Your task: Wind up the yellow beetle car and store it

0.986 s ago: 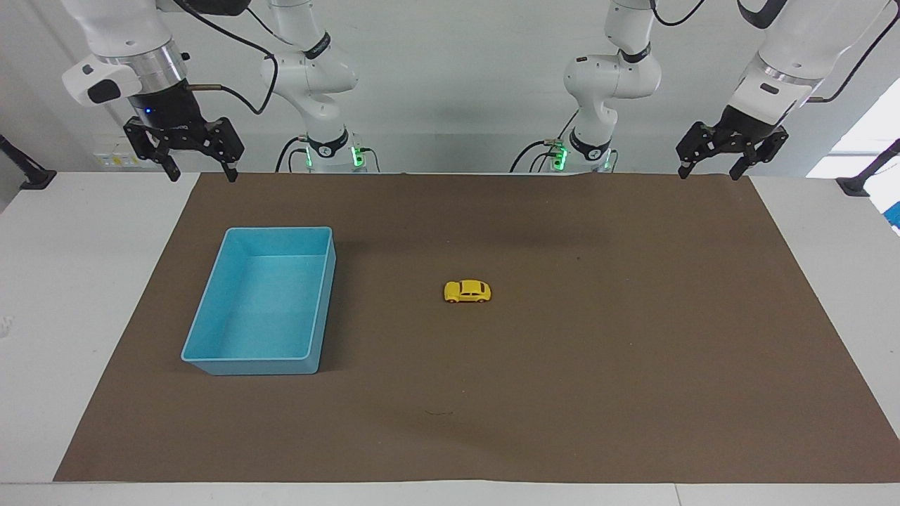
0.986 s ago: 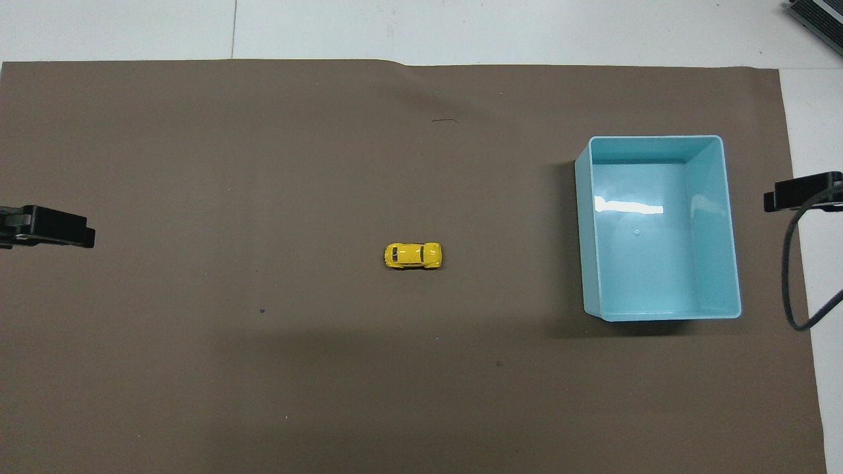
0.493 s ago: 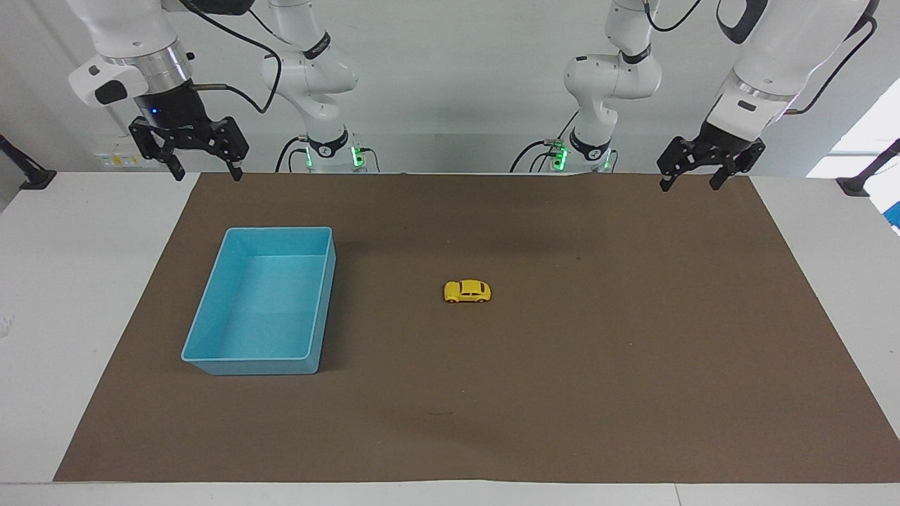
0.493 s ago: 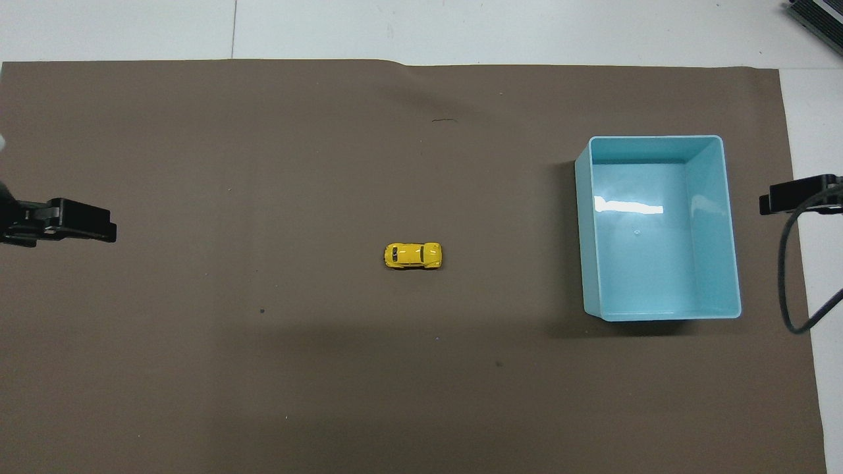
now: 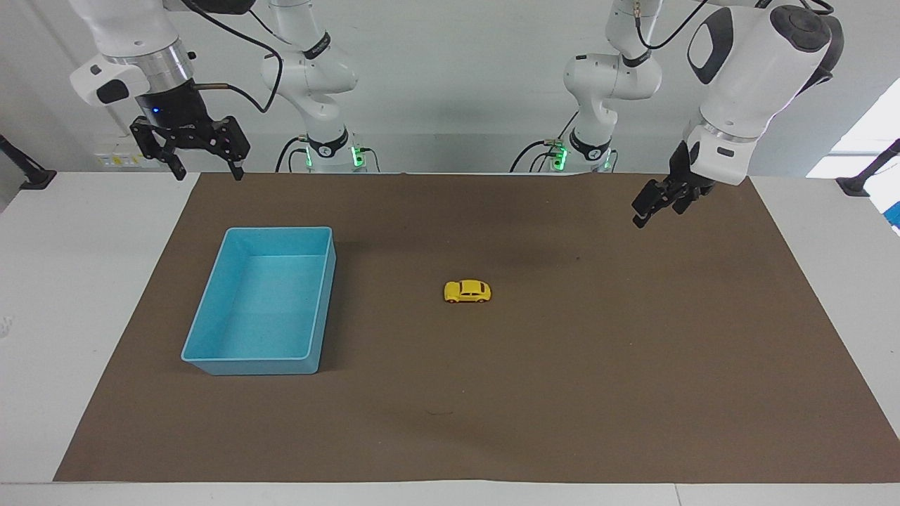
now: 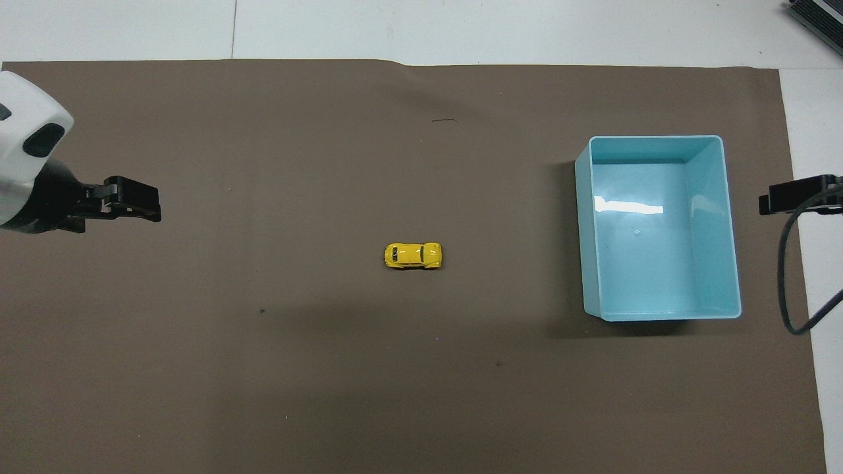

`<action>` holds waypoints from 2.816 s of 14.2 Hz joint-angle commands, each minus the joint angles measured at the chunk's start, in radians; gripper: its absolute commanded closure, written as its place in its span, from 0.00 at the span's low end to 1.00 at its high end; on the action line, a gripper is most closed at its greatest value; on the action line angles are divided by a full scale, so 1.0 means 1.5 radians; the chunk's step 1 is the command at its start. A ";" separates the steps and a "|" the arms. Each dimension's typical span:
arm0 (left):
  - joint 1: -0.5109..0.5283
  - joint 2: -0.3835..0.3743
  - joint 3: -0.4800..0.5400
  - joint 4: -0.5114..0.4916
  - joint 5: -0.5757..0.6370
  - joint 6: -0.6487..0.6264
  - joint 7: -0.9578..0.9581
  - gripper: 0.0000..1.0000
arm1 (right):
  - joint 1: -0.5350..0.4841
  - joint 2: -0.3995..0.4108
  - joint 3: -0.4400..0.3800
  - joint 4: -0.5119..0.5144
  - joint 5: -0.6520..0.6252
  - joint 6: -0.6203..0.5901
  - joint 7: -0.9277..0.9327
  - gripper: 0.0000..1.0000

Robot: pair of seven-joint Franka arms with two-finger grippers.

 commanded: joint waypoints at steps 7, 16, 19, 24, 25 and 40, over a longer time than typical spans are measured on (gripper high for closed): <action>-0.070 0.019 0.010 -0.044 -0.035 0.073 -0.560 0.00 | -0.014 -0.009 0.007 -0.005 0.010 -0.007 0.000 0.00; -0.223 0.161 0.012 -0.038 0.023 0.208 -0.903 0.00 | -0.014 -0.009 0.010 -0.004 0.010 -0.007 0.000 0.00; -0.254 0.189 0.011 -0.036 0.023 0.236 -0.944 0.00 | -0.013 -0.009 0.010 -0.004 0.010 -0.007 -0.001 0.00; -0.333 0.295 0.012 0.008 0.049 0.257 -1.010 0.00 | -0.014 -0.009 0.010 -0.004 0.010 -0.007 -0.001 0.00; -0.336 0.307 0.012 0.022 0.053 0.263 -1.020 0.00 | -0.014 -0.009 0.009 -0.004 0.010 -0.007 0.000 0.00; -0.338 0.333 0.012 0.025 0.059 0.285 -1.047 0.00 | -0.014 -0.009 0.009 -0.004 0.010 -0.007 0.000 0.00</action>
